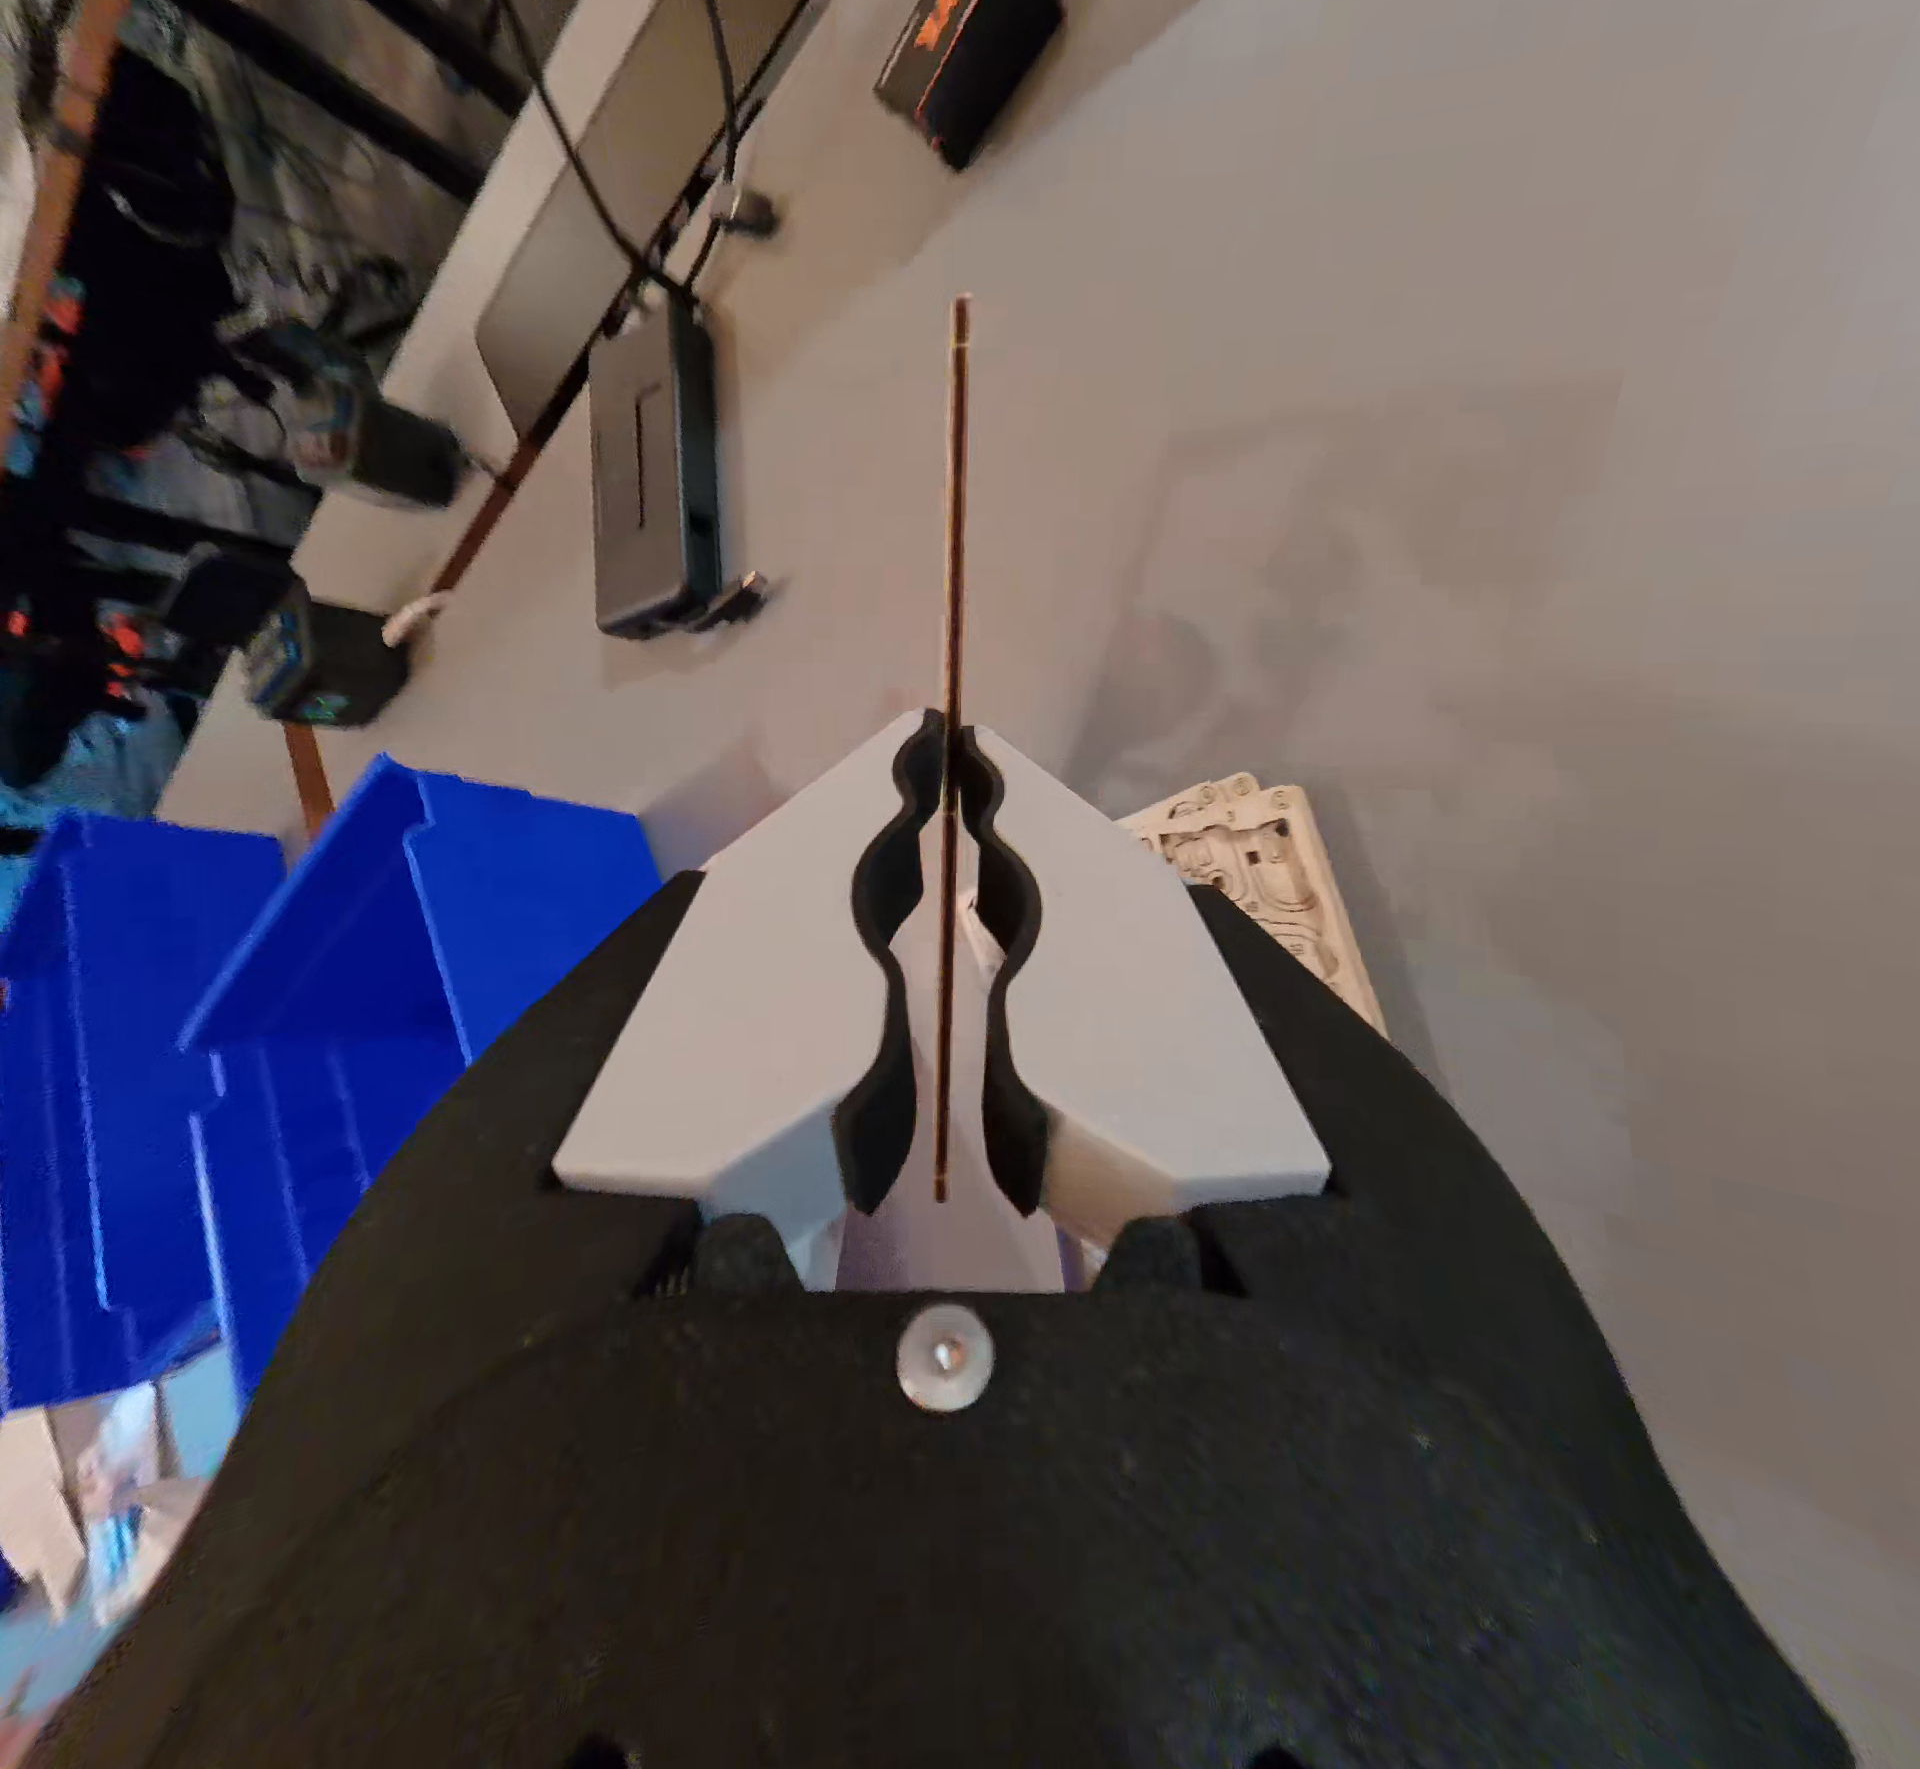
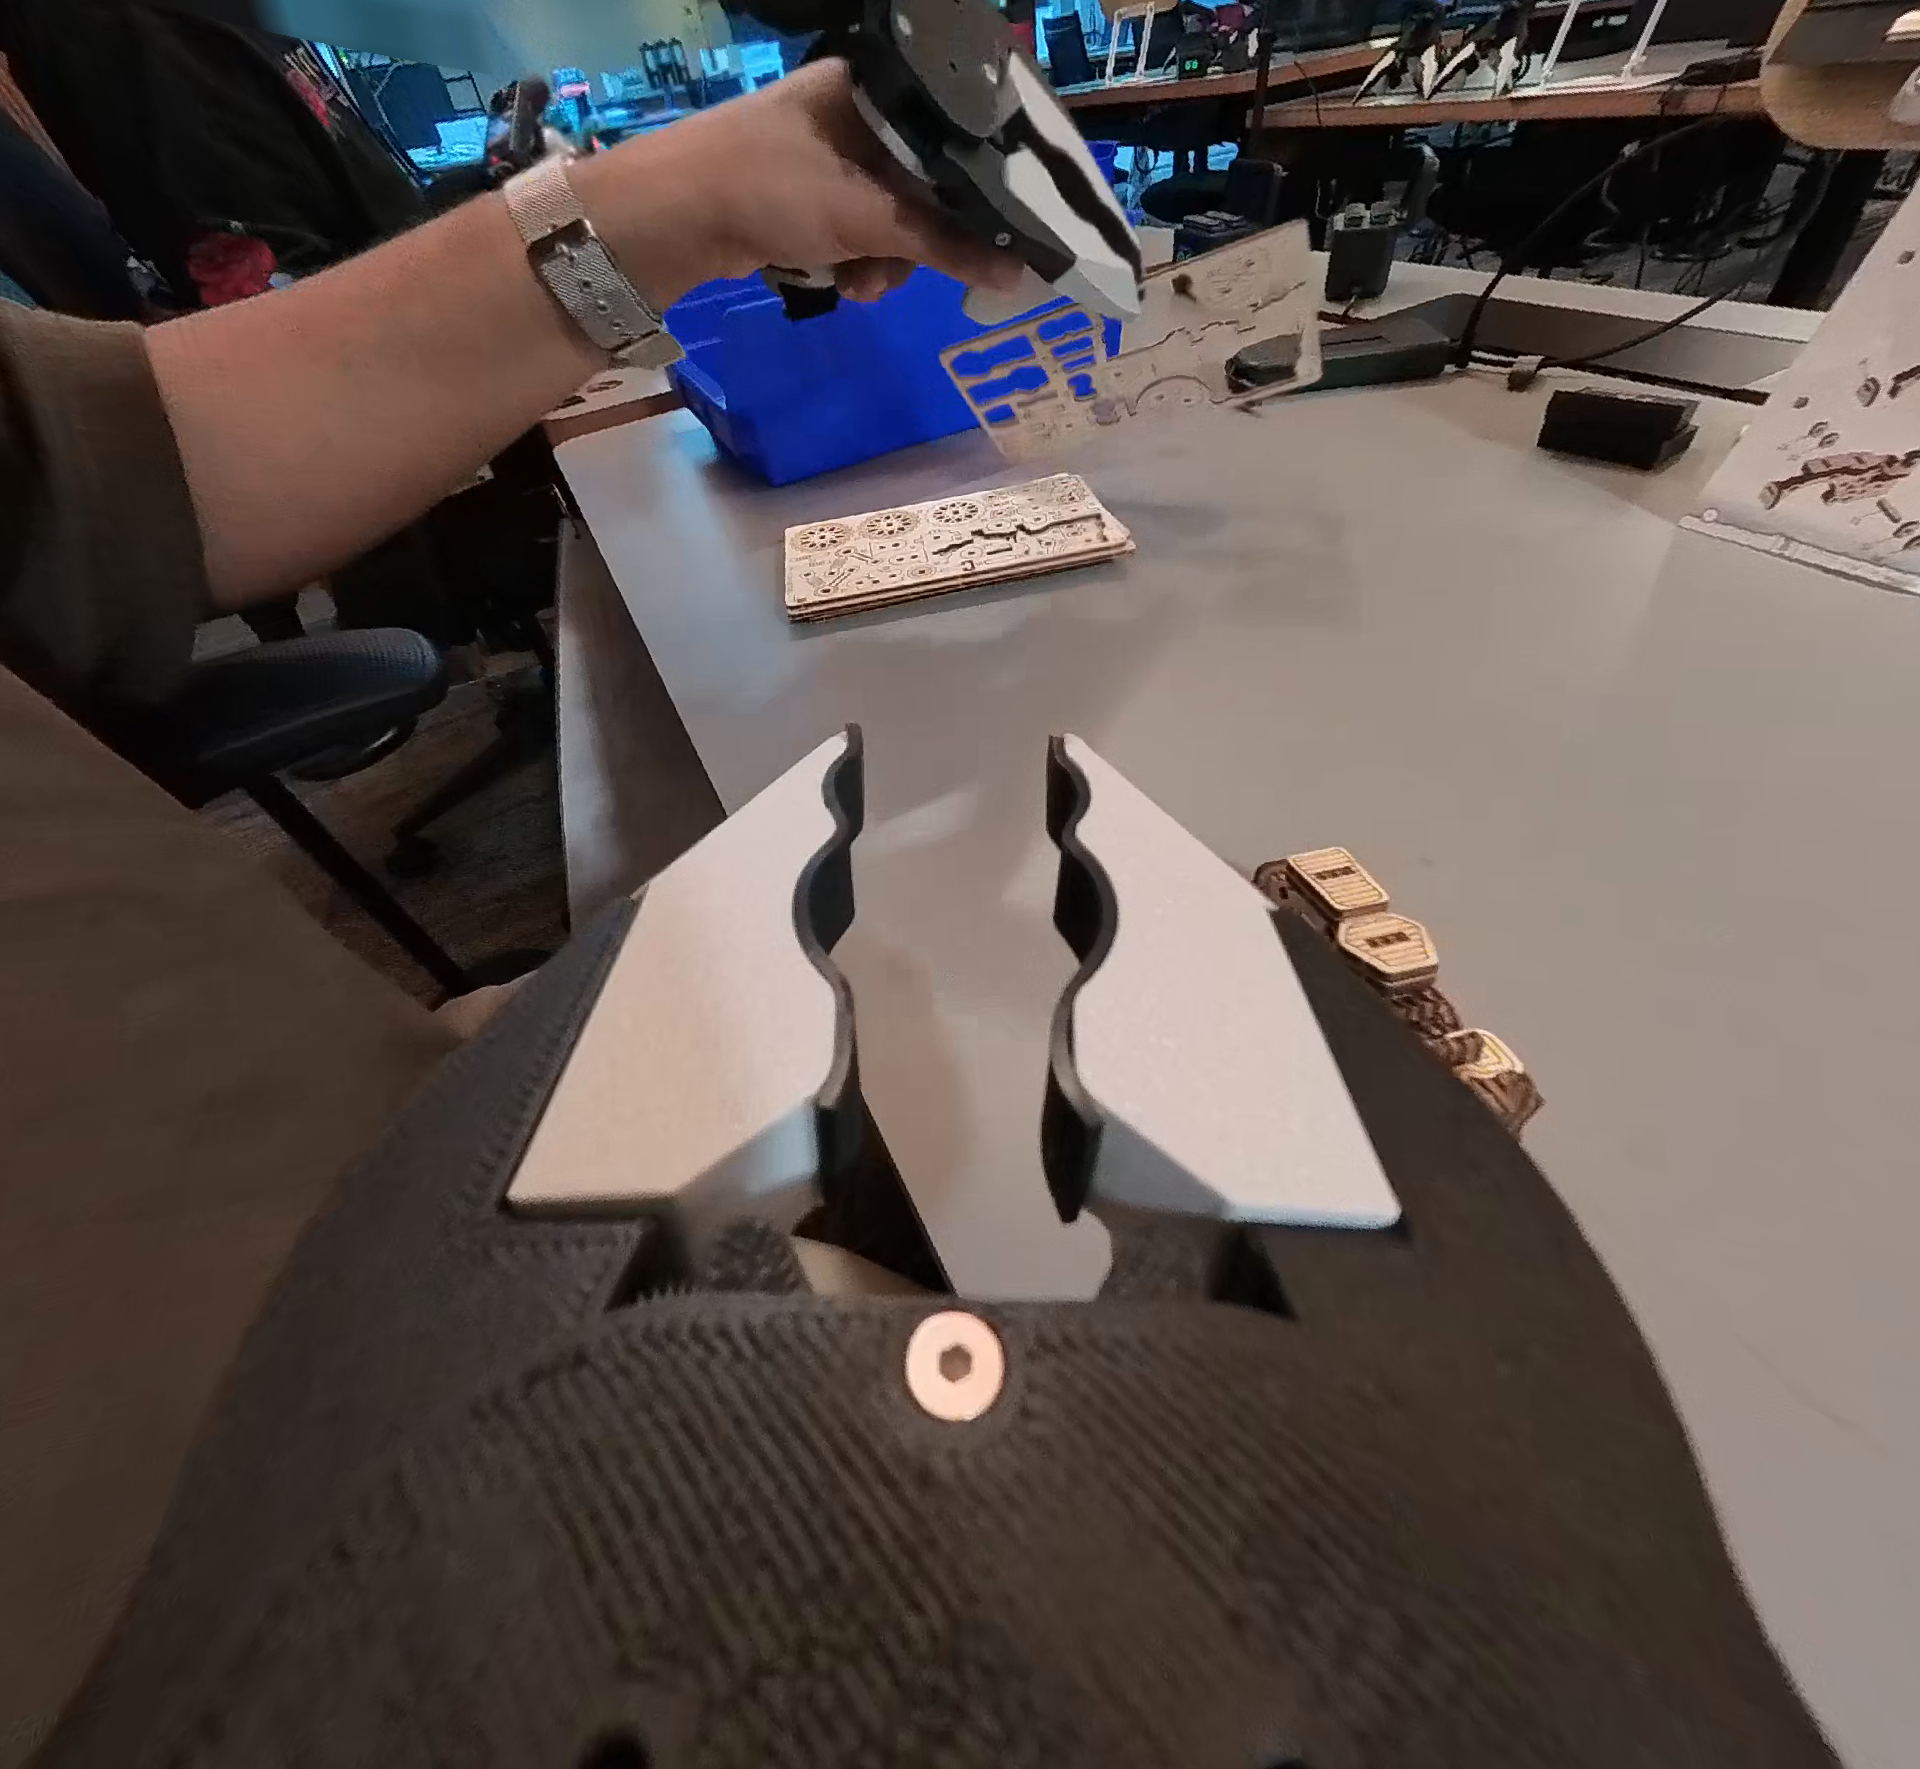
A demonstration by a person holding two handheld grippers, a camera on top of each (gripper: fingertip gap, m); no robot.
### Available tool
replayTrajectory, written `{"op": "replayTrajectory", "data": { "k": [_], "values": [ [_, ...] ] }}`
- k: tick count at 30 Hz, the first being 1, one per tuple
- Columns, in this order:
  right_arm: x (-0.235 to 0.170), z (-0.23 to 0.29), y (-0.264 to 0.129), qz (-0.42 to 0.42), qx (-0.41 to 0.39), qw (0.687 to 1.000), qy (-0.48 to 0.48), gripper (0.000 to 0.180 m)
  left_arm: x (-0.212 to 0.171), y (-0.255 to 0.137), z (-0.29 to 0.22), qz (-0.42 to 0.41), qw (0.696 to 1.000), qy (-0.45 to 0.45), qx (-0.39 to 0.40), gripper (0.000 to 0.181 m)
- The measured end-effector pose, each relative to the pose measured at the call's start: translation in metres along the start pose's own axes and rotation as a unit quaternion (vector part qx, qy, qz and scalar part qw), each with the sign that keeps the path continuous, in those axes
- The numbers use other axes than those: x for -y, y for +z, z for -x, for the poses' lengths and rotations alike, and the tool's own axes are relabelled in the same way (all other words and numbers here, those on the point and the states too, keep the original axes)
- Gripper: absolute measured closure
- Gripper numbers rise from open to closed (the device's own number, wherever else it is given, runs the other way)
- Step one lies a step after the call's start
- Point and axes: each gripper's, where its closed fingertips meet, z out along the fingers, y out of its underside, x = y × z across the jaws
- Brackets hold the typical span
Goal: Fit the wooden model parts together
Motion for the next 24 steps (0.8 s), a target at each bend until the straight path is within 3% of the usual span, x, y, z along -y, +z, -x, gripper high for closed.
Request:
{"op": "replayTrajectory", "data": {
  "k": [8, 24],
  "values": [
    [0.012, -0.013, -0.007, -0.013, -0.025, 0.999, -0.030, 0.144, 0.034, -0.045, -0.040, -0.091, 0.988, 0.118, 0.028, 0.179],
    [0.017, -0.008, -0.008, -0.015, -0.039, 0.997, -0.061, 0.144, 0.055, -0.080, -0.065, -0.134, 0.984, 0.118, -0.003, 0.179]
  ]
}}
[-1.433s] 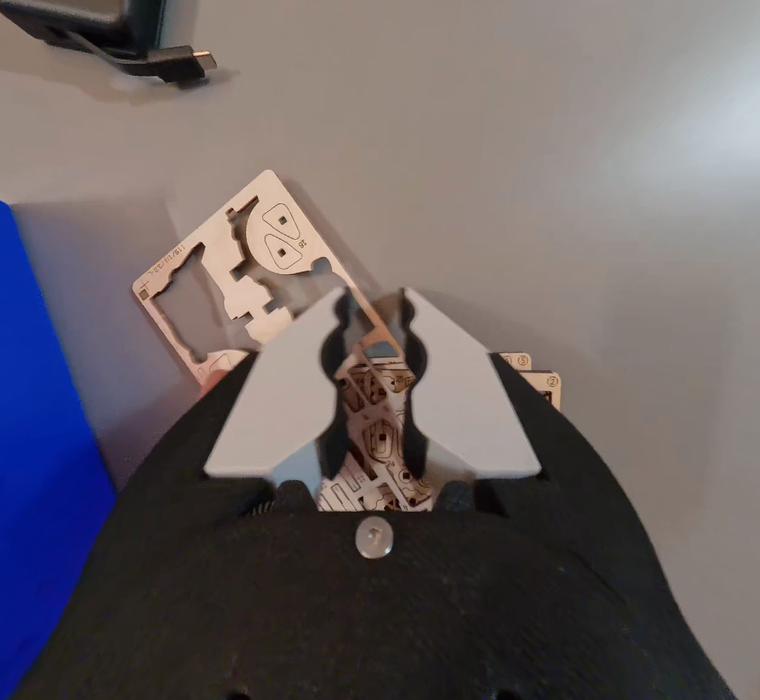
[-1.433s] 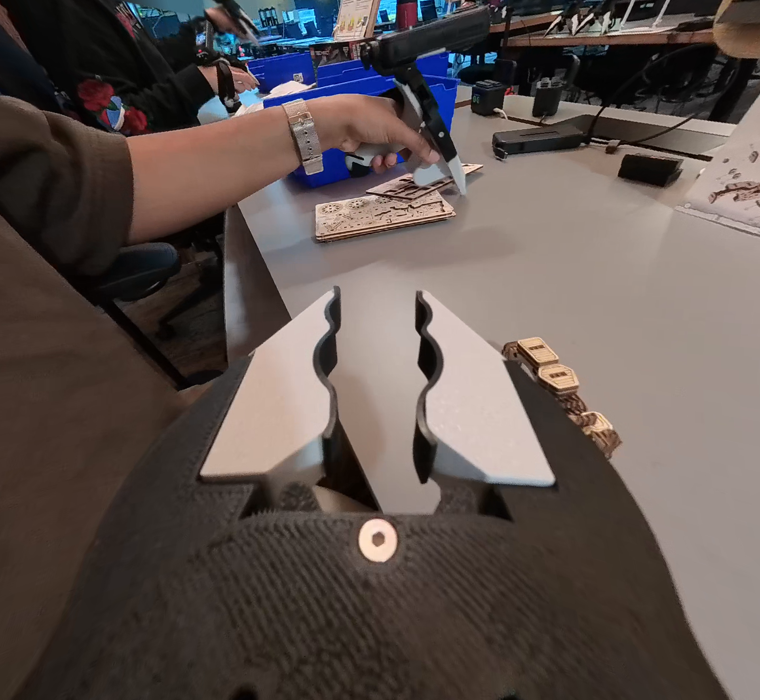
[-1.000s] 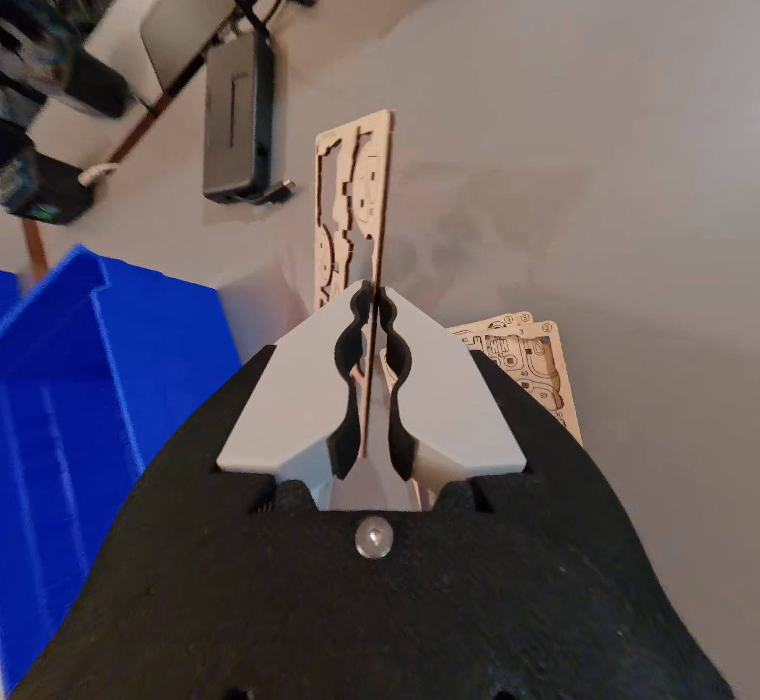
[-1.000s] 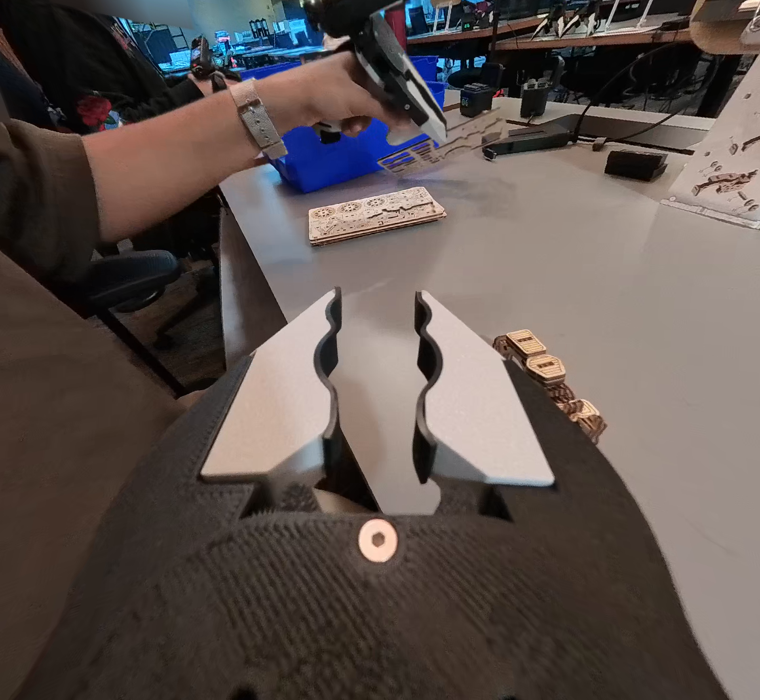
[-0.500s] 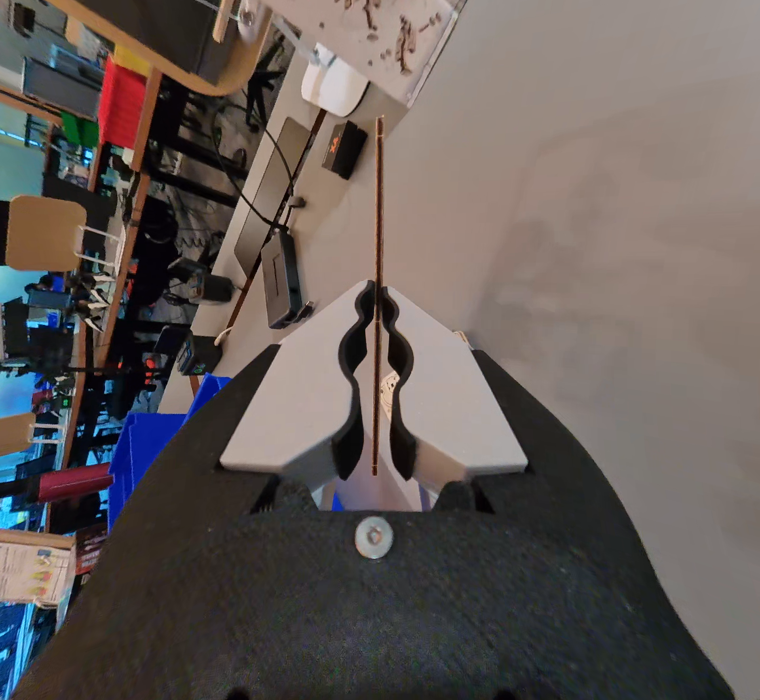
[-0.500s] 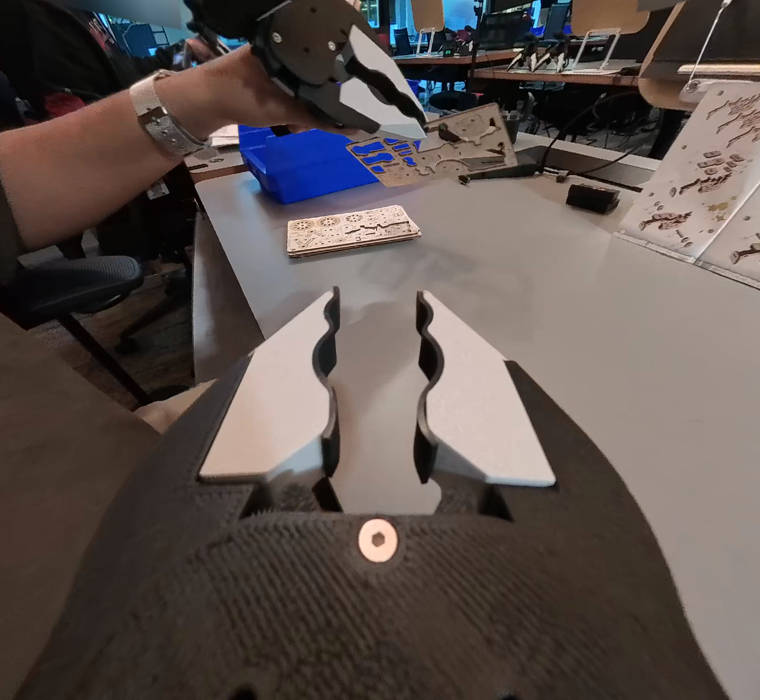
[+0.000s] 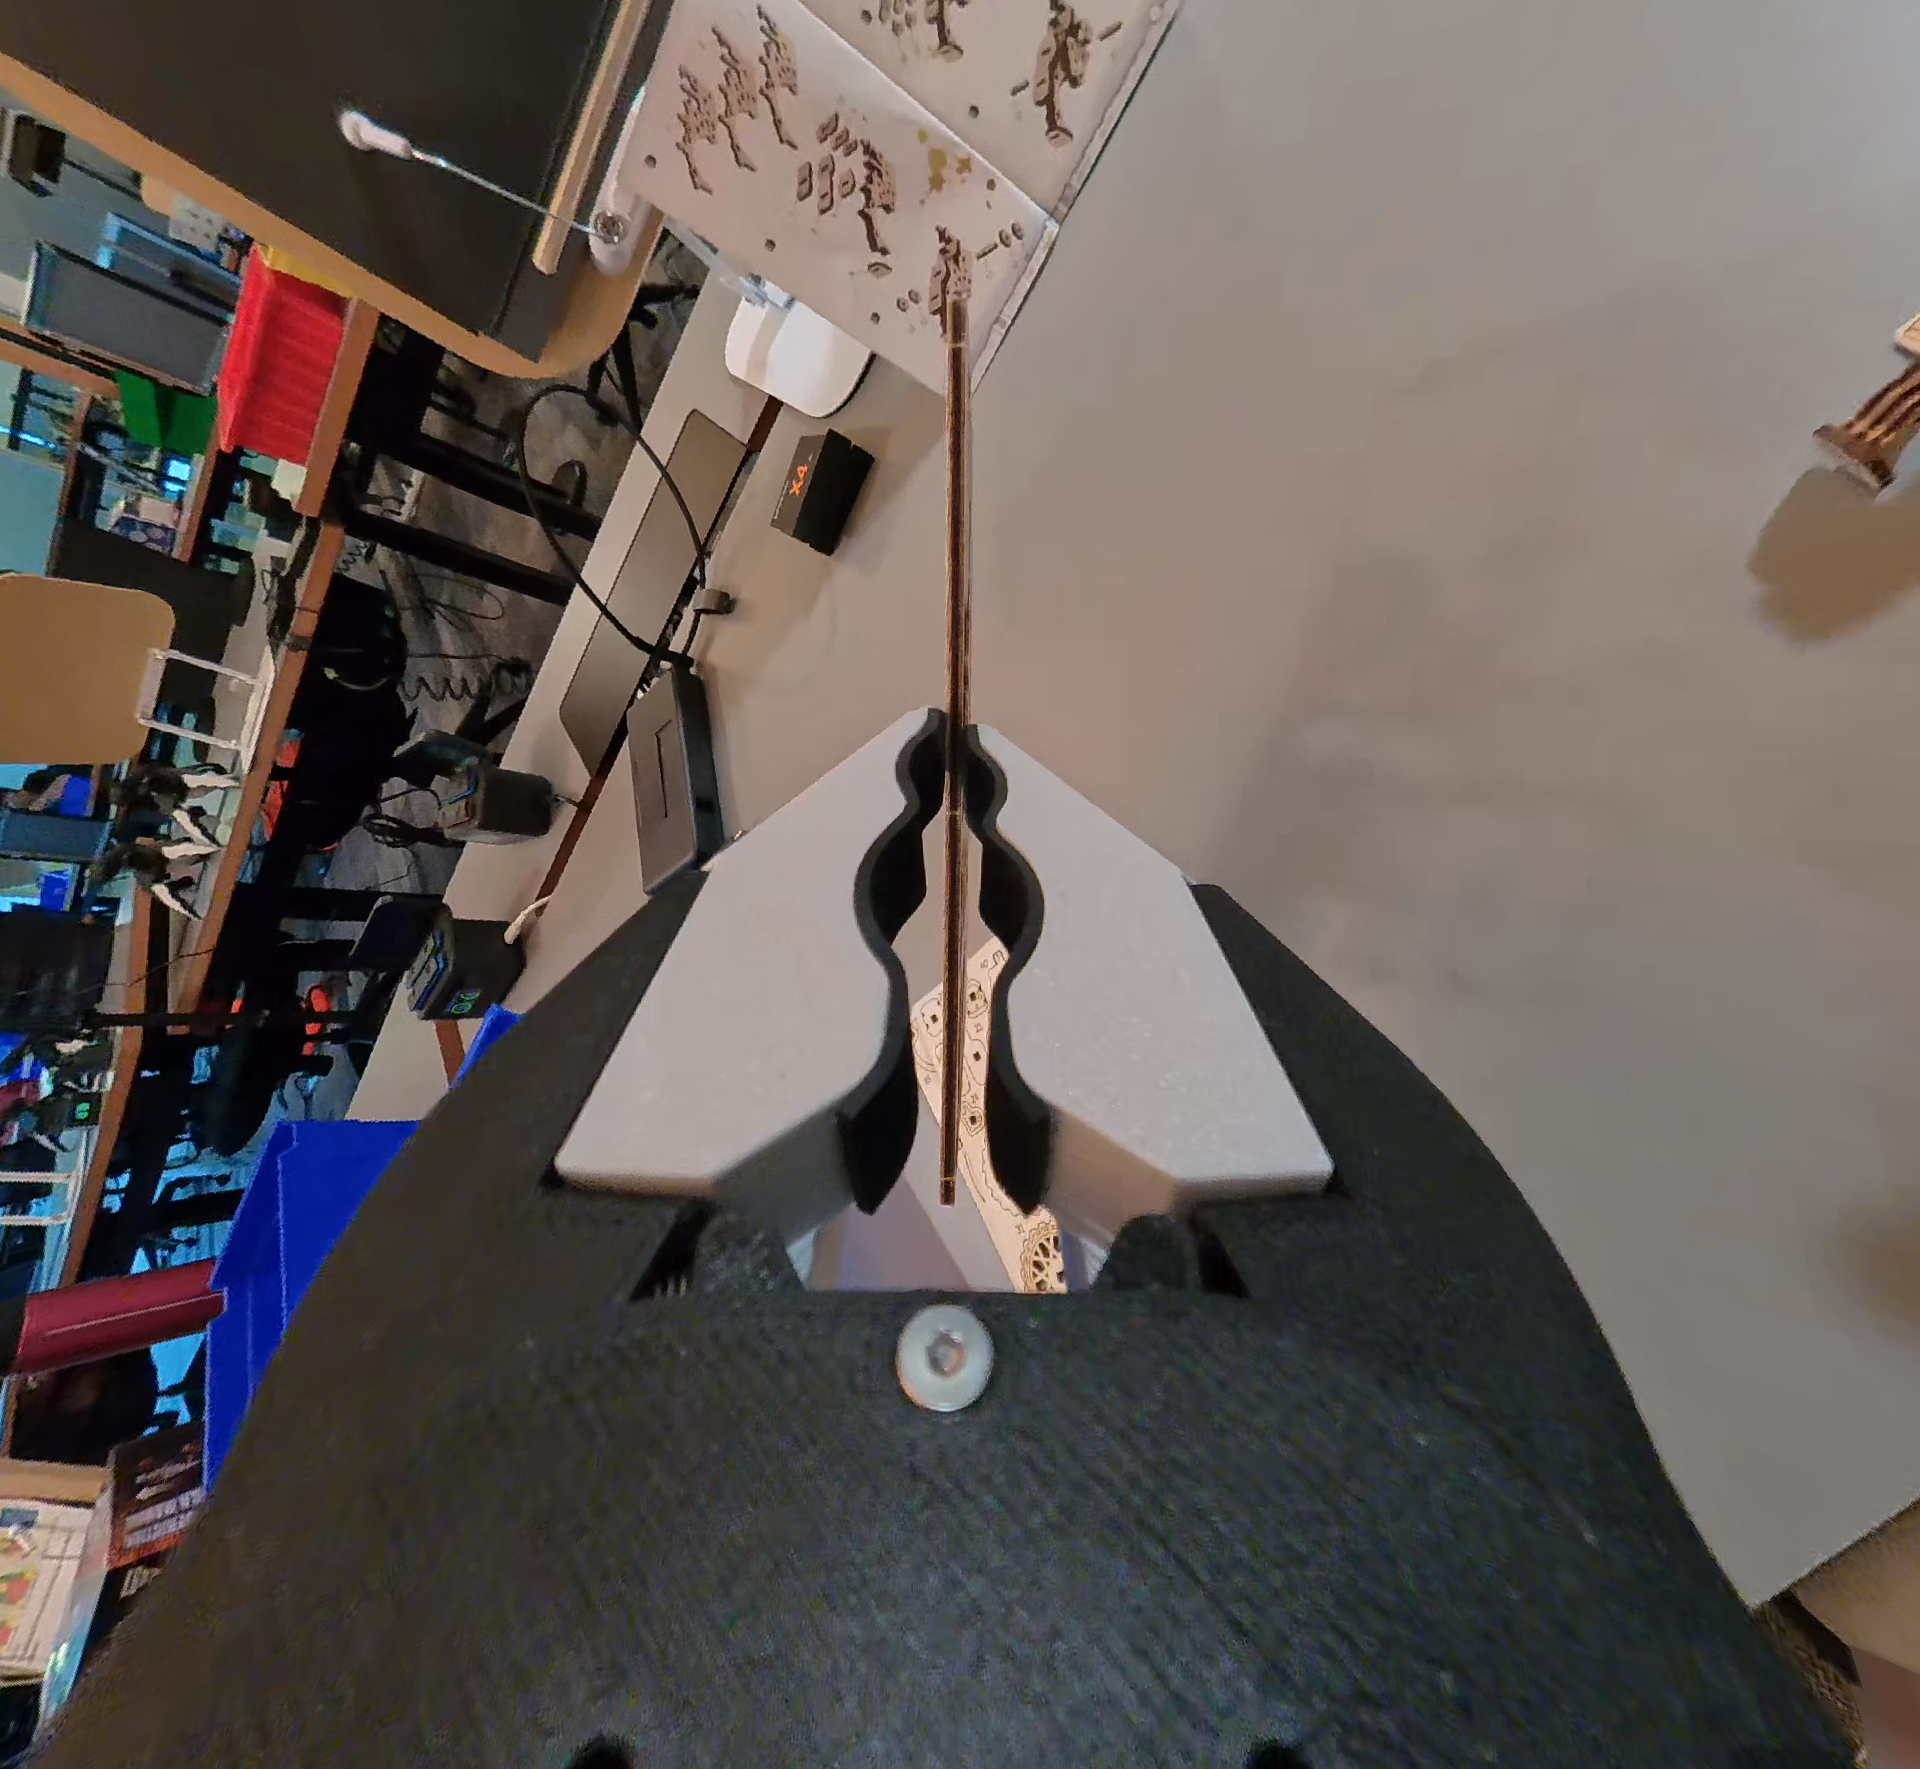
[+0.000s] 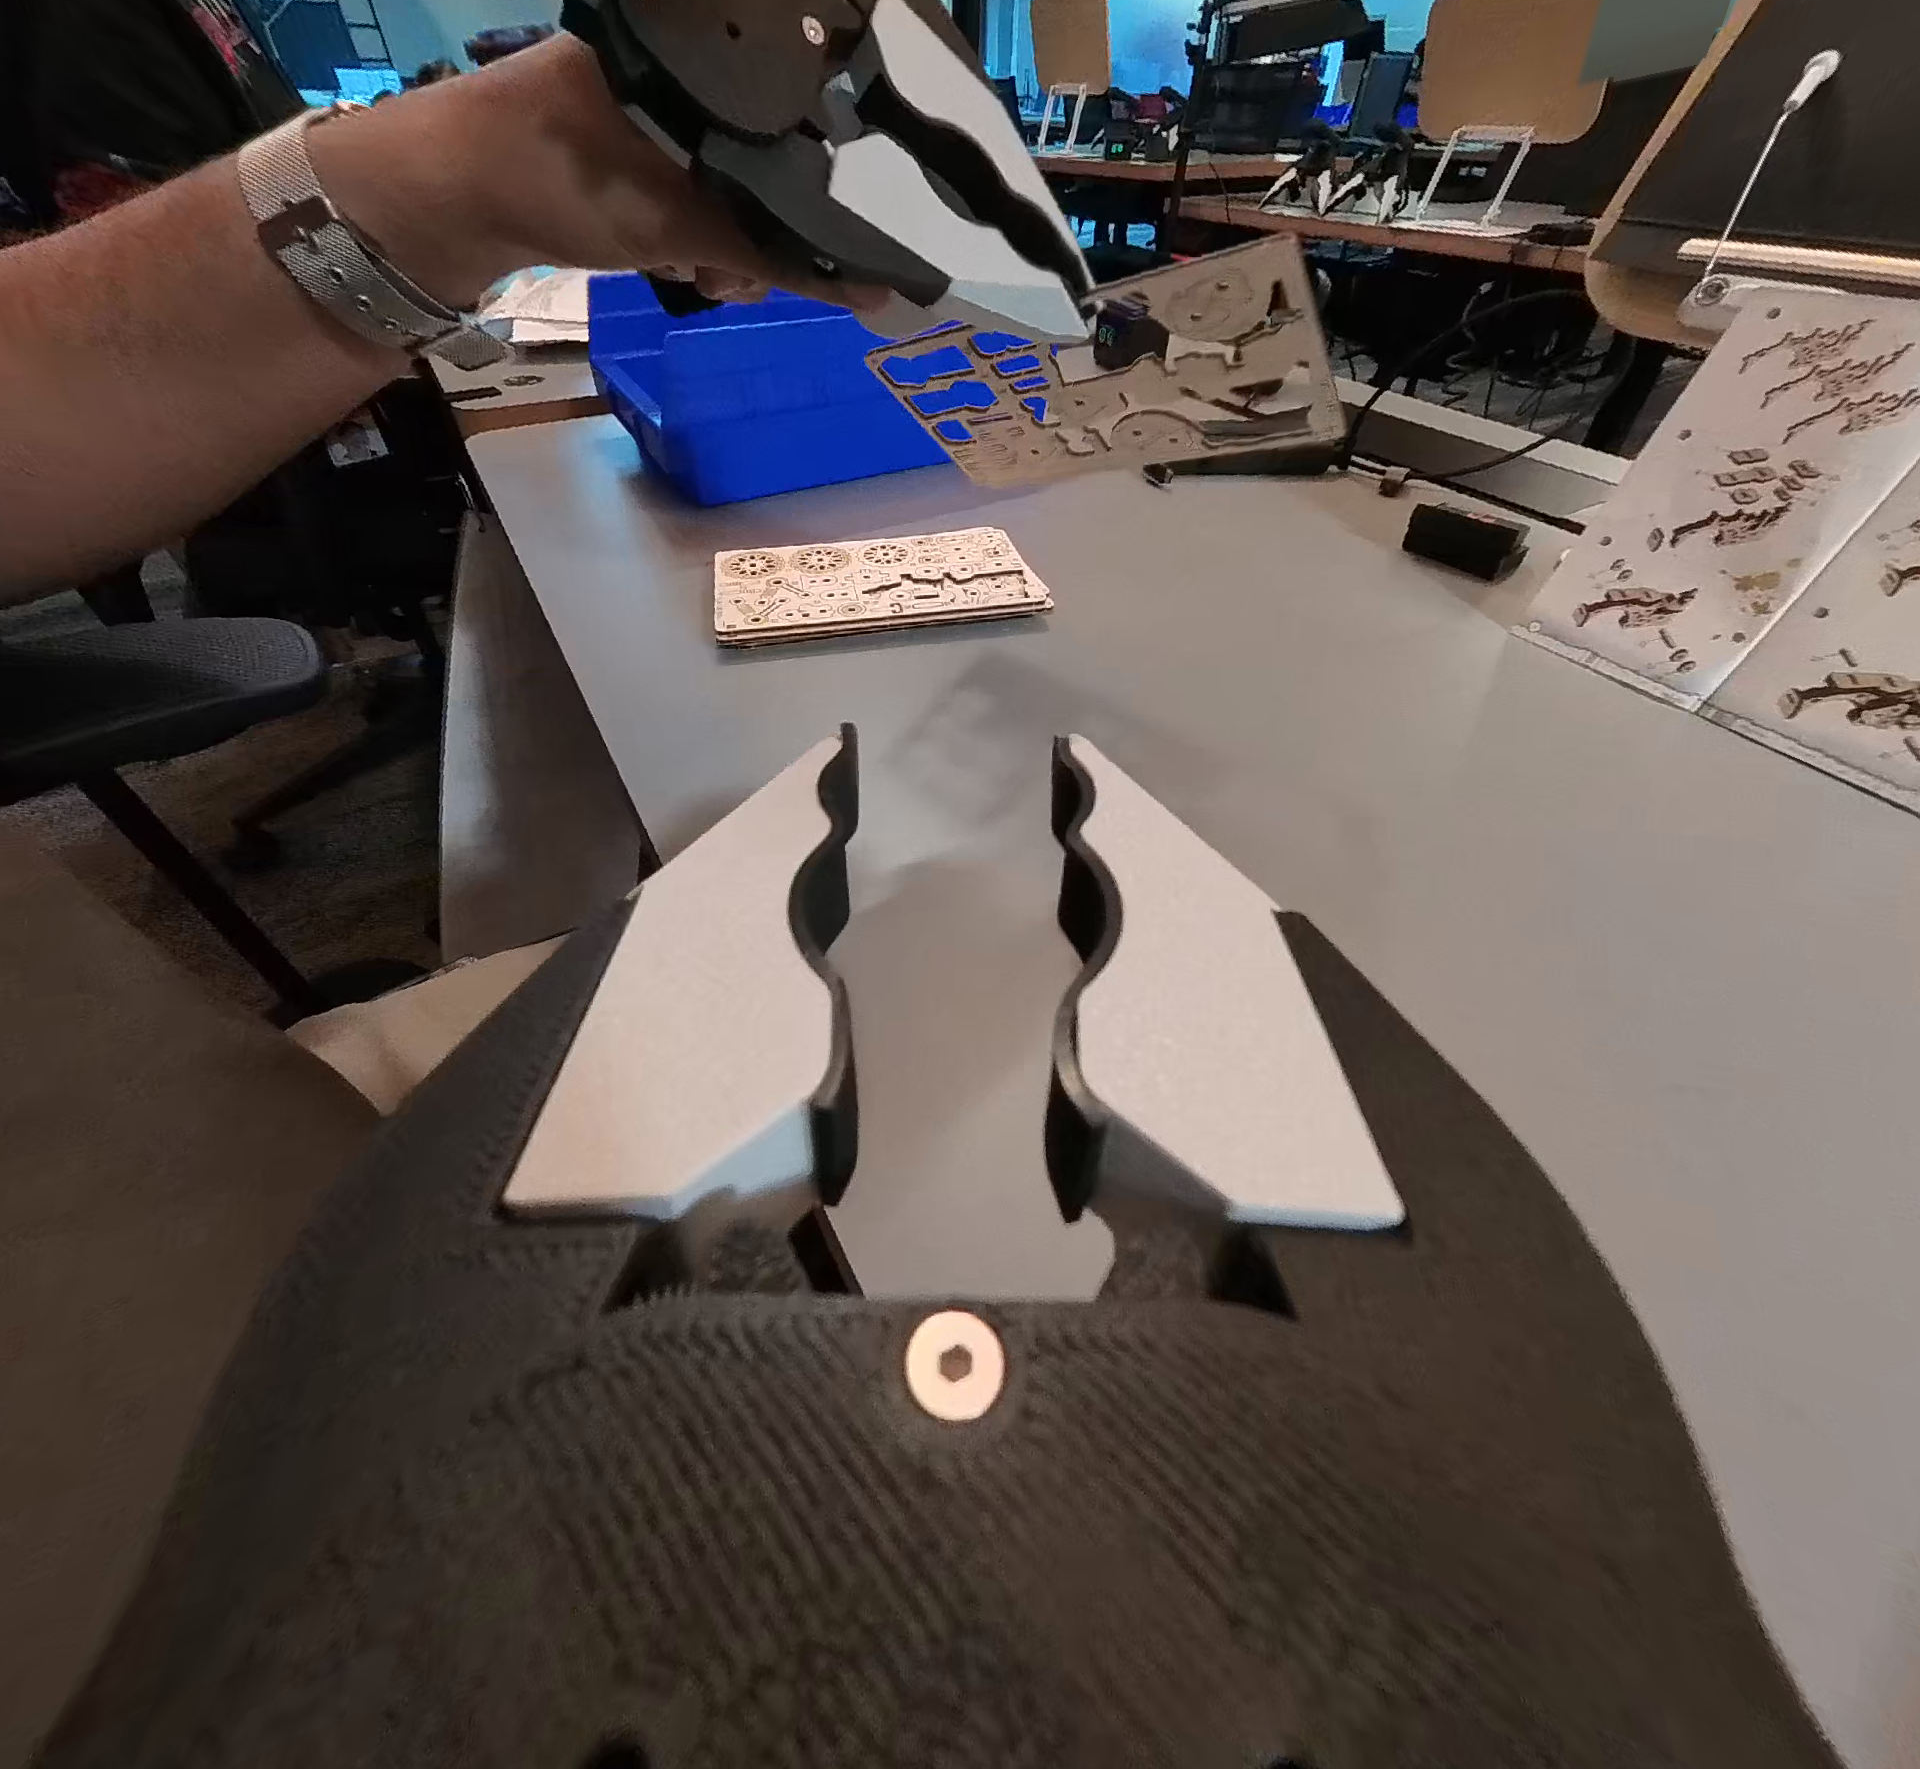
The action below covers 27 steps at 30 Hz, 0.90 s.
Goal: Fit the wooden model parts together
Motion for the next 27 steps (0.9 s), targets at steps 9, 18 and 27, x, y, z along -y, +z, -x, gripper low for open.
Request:
{"op": "replayTrajectory", "data": {
  "k": [9, 18, 27],
  "values": [
    [0.020, -0.020, -0.014, -0.031, -0.030, 0.999, 0.007, 0.137, 0.069, -0.073, -0.029, -0.182, 0.951, -0.148, -0.202, 0.180],
    [0.046, -0.007, -0.023, -0.094, 0.049, 0.990, 0.093, 0.122, 0.105, -0.136, -0.067, -0.282, 0.816, -0.250, -0.438, 0.181],
    [0.053, 0.016, -0.028, -0.123, 0.126, 0.976, 0.124, 0.173, 0.110, -0.128, -0.106, -0.287, 0.737, -0.317, -0.523, 0.179]
  ]
}}
